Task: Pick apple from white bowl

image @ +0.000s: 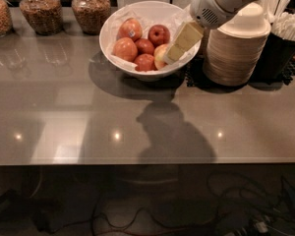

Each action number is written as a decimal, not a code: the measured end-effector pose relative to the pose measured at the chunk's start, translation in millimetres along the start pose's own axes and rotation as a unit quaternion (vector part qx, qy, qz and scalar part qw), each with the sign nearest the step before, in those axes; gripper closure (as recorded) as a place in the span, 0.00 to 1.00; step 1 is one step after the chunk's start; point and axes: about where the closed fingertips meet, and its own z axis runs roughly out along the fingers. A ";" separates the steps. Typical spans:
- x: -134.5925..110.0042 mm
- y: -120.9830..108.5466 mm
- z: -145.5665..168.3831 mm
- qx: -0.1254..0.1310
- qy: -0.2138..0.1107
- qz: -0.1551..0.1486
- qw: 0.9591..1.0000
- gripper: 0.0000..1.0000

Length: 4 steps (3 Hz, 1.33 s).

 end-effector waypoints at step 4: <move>7.1 -21.9 55.8 0.017 0.020 0.057 0.998 0.19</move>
Offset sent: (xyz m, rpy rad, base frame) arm 0.0512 -0.0013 -0.0213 0.0108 -0.0129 -0.1486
